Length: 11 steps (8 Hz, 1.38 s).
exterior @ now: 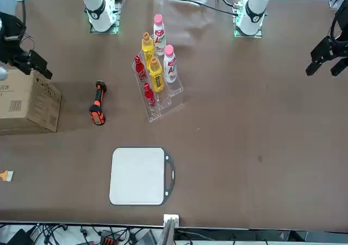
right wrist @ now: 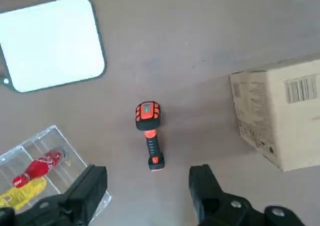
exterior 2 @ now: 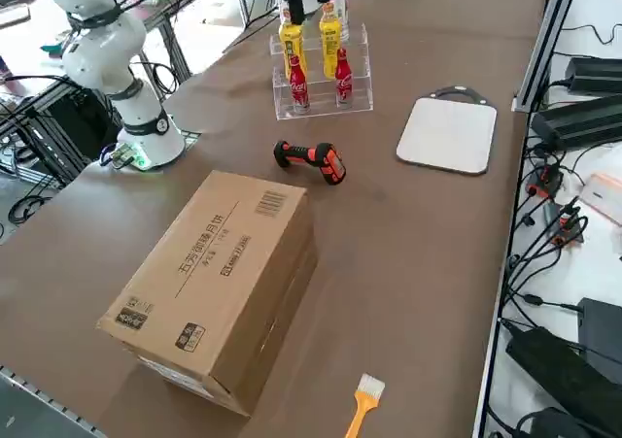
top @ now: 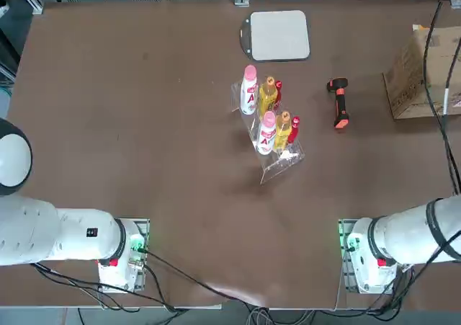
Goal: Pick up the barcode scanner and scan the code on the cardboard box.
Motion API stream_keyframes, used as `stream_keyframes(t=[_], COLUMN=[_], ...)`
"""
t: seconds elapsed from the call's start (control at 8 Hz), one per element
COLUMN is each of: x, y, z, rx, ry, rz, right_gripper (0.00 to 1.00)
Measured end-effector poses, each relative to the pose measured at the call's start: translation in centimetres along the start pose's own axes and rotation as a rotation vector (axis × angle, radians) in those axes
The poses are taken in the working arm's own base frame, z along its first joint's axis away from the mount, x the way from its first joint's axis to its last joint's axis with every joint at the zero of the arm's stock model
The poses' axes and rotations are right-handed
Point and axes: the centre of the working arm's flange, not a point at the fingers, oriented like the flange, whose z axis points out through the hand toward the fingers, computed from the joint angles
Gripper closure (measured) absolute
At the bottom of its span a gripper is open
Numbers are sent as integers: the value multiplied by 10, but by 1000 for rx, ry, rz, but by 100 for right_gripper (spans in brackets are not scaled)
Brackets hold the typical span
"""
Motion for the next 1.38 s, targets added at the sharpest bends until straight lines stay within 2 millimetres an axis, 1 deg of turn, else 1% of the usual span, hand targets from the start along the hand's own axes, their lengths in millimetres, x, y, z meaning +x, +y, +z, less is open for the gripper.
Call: stream_keyframes(t=[0.12,0.38,0.62,0.75,0.88,1.0,1.12,1.38], x=[9,23,28,32,33,33,32,28], y=[11,20,26,36,46,51,53,54], z=[-1,-5,3,7,12,18,23,23], rx=[6,1,-1,-1,0,0,1,5], ry=[-29,-37,-50,-57,-69,-82,-90,-85], rz=[17,-10,-71,-93,-95,-93,-92,-99], right_gripper=[0,0,0,0,0,0,0,0])
